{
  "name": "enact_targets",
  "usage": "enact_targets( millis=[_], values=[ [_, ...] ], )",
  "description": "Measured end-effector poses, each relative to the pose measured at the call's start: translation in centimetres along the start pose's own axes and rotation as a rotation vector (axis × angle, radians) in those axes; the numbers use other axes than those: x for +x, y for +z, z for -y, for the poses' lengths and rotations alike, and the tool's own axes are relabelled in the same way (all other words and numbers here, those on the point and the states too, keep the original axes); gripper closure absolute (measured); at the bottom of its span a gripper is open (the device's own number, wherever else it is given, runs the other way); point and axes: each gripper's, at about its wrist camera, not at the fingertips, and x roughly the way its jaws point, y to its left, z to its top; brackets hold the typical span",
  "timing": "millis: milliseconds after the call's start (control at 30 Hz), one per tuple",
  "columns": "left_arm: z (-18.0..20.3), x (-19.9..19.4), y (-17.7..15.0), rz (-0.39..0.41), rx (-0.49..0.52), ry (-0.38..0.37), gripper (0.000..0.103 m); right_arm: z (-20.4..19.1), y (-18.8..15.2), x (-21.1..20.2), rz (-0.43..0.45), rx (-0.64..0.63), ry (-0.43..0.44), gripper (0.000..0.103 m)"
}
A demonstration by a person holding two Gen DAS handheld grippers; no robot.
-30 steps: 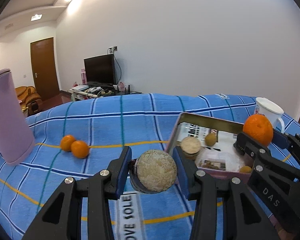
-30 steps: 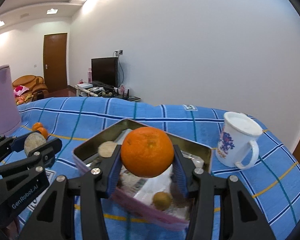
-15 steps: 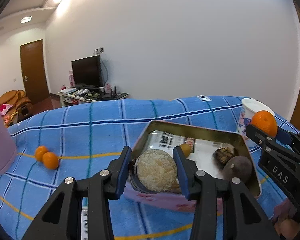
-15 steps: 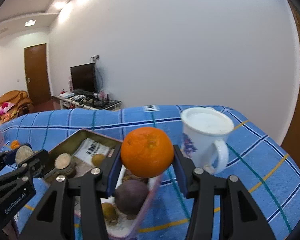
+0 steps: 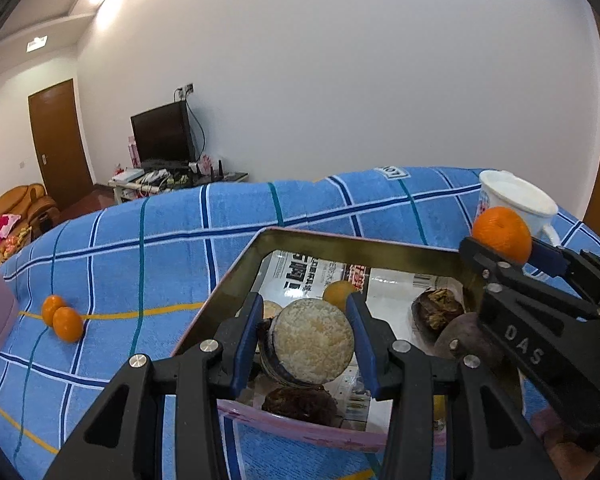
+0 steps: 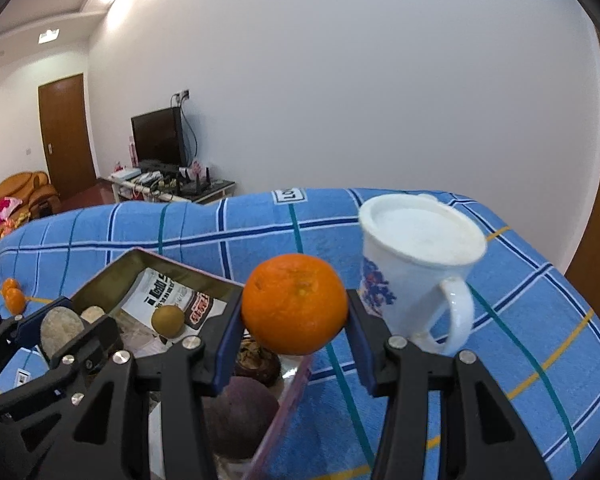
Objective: Organize fruits
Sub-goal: 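Lower the orange and round cake into the tin and open both tools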
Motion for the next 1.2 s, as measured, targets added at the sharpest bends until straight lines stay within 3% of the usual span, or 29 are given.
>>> enact_targets(
  millis=[333,733,833,900,967,1033,1133,1200],
  values=[
    [0.2,1.1,0.1,-0.044,0.005,0.017,0.058,-0.9,0.1,2.4,-0.103,-0.032,0.065,0.051],
    [-0.3,1.0,0.1,-0.039,-0.023,0.007,0.058,-0.4,0.1,2.2,-0.101,0.008,0.144,0.049],
    [-0.7,0.9,0.1,-0.036,-0.037,0.001,0.058,0.1,0.2,2.0,-0.095,0.039,0.175,0.042],
    [-0.6,1.0,0.0,-0.041,-0.033,-0.007,0.058,0.7,0.3,1.7,-0.085,0.086,0.228,0.016],
    [-0.3,0.7,0.0,-0.034,-0.015,-0.013,0.057,1.0,0.4,1.2,-0.06,0.117,0.266,0.01],
    [0.1,0.3,0.0,-0.01,0.005,-0.012,0.051,0.9,0.6,0.5,-0.026,0.11,0.264,0.01],
    [0.4,-0.5,-0.1,0.029,0.017,0.003,0.025,1.1,0.7,-0.5,0.022,0.12,0.271,0.01],
    [0.3,-0.9,0.0,0.054,0.012,0.001,0.023,1.5,0.7,-1.0,0.047,0.133,0.27,0.006]
  ],
)
